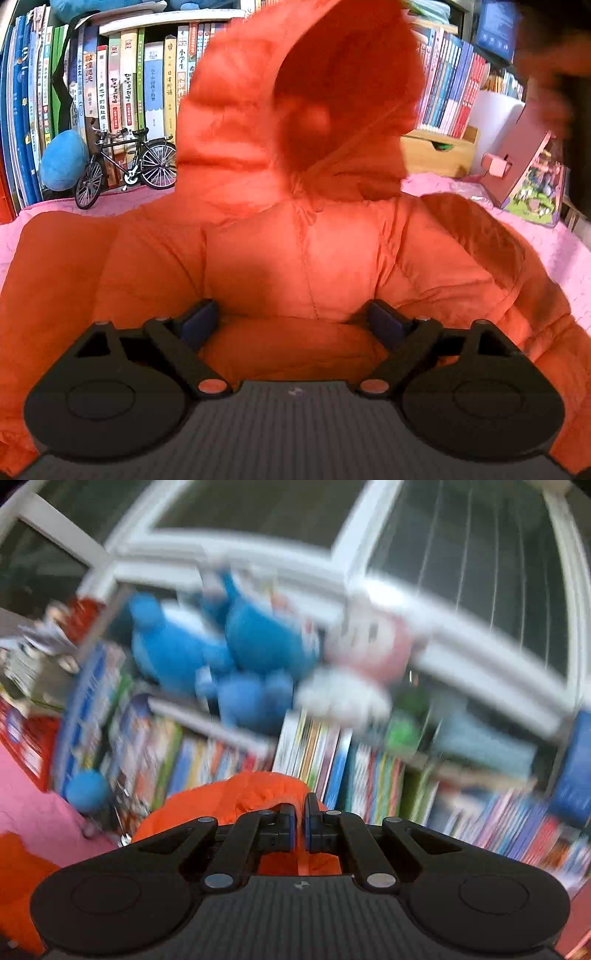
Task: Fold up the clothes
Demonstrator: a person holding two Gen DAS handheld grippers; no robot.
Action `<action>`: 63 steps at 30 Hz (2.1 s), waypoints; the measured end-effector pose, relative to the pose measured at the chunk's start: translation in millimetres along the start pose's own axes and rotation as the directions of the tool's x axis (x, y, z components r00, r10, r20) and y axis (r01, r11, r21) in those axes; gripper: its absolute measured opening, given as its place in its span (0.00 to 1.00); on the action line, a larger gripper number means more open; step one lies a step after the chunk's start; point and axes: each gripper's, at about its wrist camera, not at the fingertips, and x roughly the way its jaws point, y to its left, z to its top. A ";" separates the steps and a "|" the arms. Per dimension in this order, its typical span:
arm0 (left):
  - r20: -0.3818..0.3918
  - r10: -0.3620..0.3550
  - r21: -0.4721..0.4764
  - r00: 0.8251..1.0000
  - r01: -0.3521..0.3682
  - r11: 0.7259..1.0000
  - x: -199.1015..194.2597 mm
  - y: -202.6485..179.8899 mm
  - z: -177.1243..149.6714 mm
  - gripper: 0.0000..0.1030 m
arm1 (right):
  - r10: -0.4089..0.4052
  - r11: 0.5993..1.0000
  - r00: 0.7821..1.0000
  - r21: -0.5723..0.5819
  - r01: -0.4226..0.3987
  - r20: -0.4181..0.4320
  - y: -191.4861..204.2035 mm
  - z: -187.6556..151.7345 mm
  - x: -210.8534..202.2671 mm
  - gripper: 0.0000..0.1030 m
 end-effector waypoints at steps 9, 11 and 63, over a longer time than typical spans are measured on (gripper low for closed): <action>0.082 -0.269 -0.334 0.960 0.281 0.900 -55.3 63.3 -5.1 0.88 | 0.058 0.991 0.996 -0.125 -0.050 0.065 19.9 -19.7 -103.0 0.07; 0.124 -0.315 -0.385 0.941 0.338 0.859 -74.5 77.4 -7.9 0.88 | 0.077 0.989 0.996 -0.133 -0.071 0.042 28.2 -30.6 -110.6 0.07; 0.167 -0.162 -0.293 0.973 0.206 0.934 -49.0 58.9 -4.6 0.93 | 0.134 0.909 0.959 -0.353 -0.219 -0.252 19.9 10.5 -1.4 0.15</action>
